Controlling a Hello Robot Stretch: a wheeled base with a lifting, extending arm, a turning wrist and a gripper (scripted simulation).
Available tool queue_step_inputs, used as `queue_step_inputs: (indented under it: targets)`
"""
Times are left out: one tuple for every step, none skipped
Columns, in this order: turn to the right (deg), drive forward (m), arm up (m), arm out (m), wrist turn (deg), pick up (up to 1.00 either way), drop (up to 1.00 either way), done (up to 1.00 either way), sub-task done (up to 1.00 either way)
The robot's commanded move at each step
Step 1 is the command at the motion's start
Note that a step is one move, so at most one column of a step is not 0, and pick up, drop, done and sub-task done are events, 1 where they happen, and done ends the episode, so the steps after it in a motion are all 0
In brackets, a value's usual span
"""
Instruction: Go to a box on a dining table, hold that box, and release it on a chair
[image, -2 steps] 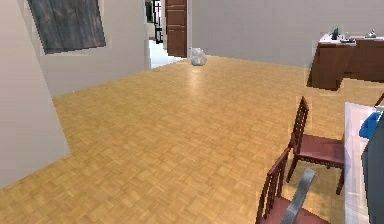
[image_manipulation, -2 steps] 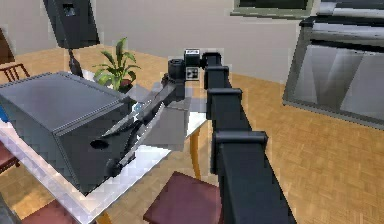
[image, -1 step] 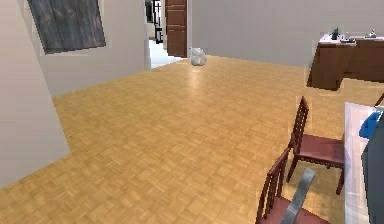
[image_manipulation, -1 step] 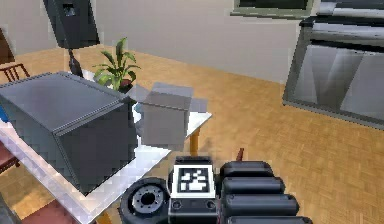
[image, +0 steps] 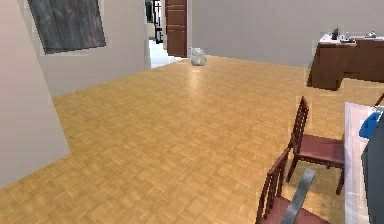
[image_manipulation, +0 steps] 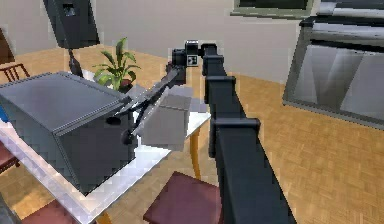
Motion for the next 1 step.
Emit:
queue_step_inputs:
  targets:
    - [0.0,0.00,0.00,0.00,45.0,0.00,0.00,0.00,0.00]
